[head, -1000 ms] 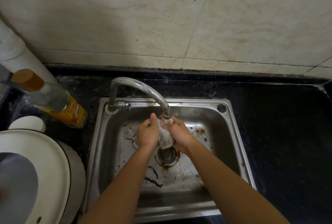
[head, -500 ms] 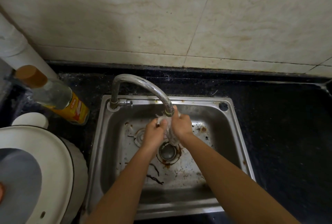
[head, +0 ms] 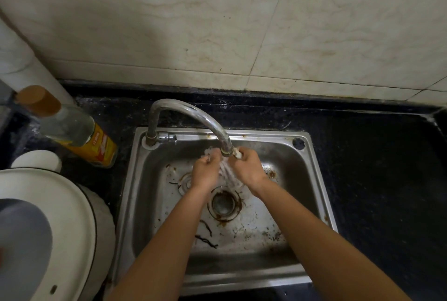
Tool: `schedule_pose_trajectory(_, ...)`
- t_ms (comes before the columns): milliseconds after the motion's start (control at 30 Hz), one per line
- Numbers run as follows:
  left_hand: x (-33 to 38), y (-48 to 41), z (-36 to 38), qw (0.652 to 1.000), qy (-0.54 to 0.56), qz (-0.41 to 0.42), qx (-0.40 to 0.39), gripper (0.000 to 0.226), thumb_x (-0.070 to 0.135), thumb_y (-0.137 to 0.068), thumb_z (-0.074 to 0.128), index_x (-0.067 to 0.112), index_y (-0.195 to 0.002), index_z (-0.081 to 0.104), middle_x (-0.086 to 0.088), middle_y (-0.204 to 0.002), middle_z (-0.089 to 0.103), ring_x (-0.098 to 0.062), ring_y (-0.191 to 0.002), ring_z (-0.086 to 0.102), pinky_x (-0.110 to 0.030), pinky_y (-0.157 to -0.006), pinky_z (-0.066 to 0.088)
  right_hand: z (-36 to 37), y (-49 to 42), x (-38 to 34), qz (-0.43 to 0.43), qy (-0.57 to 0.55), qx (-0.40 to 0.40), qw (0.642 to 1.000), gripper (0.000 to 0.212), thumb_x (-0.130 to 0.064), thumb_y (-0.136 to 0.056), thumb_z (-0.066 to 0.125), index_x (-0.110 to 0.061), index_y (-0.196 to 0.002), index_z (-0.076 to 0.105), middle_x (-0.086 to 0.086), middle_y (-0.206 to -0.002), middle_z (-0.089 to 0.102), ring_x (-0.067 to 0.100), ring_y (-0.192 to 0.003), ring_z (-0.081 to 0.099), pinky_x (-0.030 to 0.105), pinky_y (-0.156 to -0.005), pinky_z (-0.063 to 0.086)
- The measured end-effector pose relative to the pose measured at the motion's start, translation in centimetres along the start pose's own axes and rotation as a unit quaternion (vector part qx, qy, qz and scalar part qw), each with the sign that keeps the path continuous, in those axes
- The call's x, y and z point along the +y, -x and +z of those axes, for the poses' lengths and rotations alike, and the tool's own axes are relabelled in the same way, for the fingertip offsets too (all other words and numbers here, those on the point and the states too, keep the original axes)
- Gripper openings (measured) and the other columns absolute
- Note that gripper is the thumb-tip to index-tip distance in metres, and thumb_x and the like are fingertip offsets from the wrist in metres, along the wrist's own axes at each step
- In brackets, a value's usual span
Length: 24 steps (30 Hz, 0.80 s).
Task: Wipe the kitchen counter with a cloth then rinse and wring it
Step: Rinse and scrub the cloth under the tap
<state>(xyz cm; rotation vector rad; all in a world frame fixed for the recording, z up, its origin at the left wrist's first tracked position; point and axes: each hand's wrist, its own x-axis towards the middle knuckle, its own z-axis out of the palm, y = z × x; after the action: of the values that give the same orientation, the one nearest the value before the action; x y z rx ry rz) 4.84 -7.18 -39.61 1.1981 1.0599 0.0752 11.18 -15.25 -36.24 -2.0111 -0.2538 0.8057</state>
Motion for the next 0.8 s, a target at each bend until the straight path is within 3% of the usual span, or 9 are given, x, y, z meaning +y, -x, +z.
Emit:
schedule_pose_trajectory(133,-0.8,0.4,-1.1,0.999,-0.001,0.029,-0.038,0.027,0.031,-0.097,0.049,0.013,-0.090,0.068,-0.003,-0.073,0.062,-0.011,-0.063,0.053,-0.023,-0.057,0.042,0.5,0.0,0.4,0.004,-0.007,-0.017,1.000,0.024,-0.004,-0.094,0.054,-0.016,-0.072,0.053,-0.003,-0.062,0.051,0.006,-0.055,0.046,0.014,-0.048,0.037)
schedule_pose_trajectory(267,-1.3,0.6,-2.3,0.998,-0.011,0.053,-0.034,0.020,0.020,-0.096,0.052,0.011,-0.099,0.070,0.005,-0.063,0.057,-0.005,-0.051,0.045,-0.019,-0.046,0.035,0.6,0.0,0.5,0.012,-0.052,-0.021,0.998,0.018,0.002,-0.091,0.057,-0.012,-0.079,0.062,-0.002,-0.067,0.058,0.002,-0.053,0.051,0.013,-0.048,0.040)
schedule_pose_trajectory(400,-1.5,0.7,-3.1,0.997,0.030,0.057,-0.050,0.017,0.009,-0.093,0.056,0.011,-0.102,0.071,0.001,-0.069,0.060,-0.008,-0.057,0.045,-0.013,-0.046,0.037,0.6,-0.2,0.6,0.019,-0.082,-0.009,0.996,0.011,0.003,-0.087,0.062,-0.008,-0.089,0.063,0.002,-0.079,0.065,0.007,-0.067,0.061,0.013,-0.054,0.046)
schedule_pose_trajectory(467,-1.7,0.6,-3.2,0.997,0.027,0.063,-0.032,0.015,0.017,-0.093,0.058,0.011,-0.095,0.072,0.000,-0.067,0.062,-0.008,-0.055,0.046,-0.016,-0.048,0.038,0.7,-0.3,0.8,0.027,-0.100,-0.017,0.995,0.008,-0.002,-0.088,0.064,-0.004,-0.095,0.064,0.006,-0.084,0.068,0.013,-0.073,0.065,0.018,-0.059,0.050)
schedule_pose_trajectory(567,-1.5,0.5,-3.0,0.998,0.036,0.043,0.000,0.024,0.034,-0.093,0.057,0.014,-0.092,0.070,-0.002,-0.080,0.072,-0.014,-0.073,0.066,-0.030,-0.068,0.053,1.3,-0.2,0.9,0.032,-0.090,-0.044,0.994,0.016,-0.017,-0.094,0.060,-0.007,-0.106,0.064,0.010,-0.095,0.072,0.020,-0.085,0.070,0.029,-0.071,0.057)
schedule_pose_trajectory(633,-1.5,0.4,-2.6,0.999,0.034,0.024,0.028,0.033,0.044,-0.092,0.054,0.015,-0.089,0.068,-0.003,-0.083,0.073,-0.016,-0.080,0.069,-0.033,-0.076,0.055,2.1,0.2,0.7,0.030,-0.062,-0.052,0.996,0.016,-0.024,-0.098,0.052,-0.011,-0.105,0.060,0.007,-0.090,0.070,0.020,-0.085,0.069,0.030,-0.074,0.056)
schedule_pose_trajectory(733,-1.6,0.6,-2.6,0.998,0.020,0.025,0.049,0.038,0.048,-0.092,0.052,0.014,-0.086,0.068,-0.004,-0.080,0.073,-0.018,-0.078,0.068,-0.034,-0.074,0.055,3.0,0.3,0.5,0.025,-0.031,-0.023,0.999,0.019,-0.032,-0.100,0.048,-0.016,-0.103,0.058,-0.002,-0.078,0.062,0.010,-0.074,0.061,0.021,-0.063,0.046)
schedule_pose_trajectory(800,-1.6,0.7,-3.0,0.998,0.014,0.047,0.028,0.032,0.042,-0.092,0.055,0.014,-0.087,0.069,-0.005,-0.078,0.072,-0.018,-0.075,0.067,-0.031,-0.069,0.054,3.0,0.0,0.7,0.028,-0.053,-0.009,0.998,0.013,-0.032,-0.098,0.052,-0.020,-0.099,0.057,-0.003,-0.080,0.062,0.008,-0.075,0.060,0.022,-0.065,0.046)
